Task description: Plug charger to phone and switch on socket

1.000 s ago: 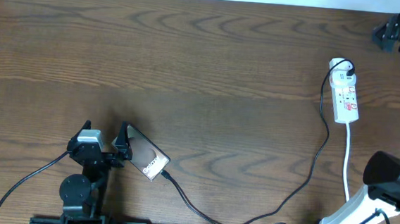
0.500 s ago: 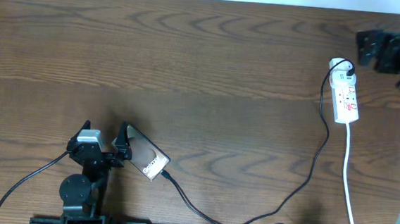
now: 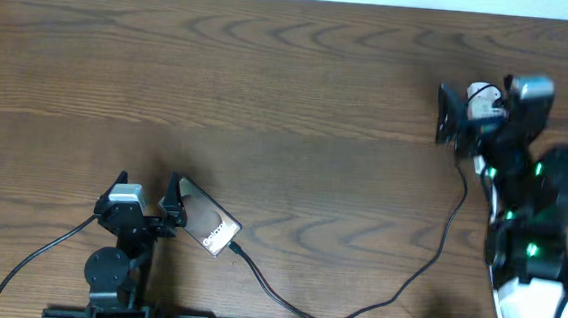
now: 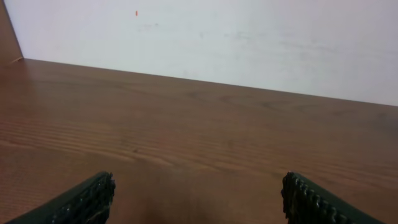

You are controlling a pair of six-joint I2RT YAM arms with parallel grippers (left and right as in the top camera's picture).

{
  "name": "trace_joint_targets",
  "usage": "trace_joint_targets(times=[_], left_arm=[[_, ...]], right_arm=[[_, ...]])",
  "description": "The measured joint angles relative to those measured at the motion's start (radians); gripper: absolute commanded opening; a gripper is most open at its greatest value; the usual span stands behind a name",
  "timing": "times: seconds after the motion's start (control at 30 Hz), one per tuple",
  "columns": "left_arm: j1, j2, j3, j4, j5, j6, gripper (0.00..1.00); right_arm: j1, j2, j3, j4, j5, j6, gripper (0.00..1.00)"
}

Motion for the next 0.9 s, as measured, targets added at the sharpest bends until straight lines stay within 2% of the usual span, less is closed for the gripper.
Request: trace_joint_targets(times=[0.23,0.9], left_arm=[[0.0,0.0,0.0,0.0,0.0,0.0,0.86],[0.0,0.0,0.0,0.0,0.0,-0.002,0.86]], right_arm=[[0.0,-0.239,-0.249,0.037,0.066,0.002,0.99],[0.033,-0.775,-0.686,0.002,0.196,0.005,0.99]])
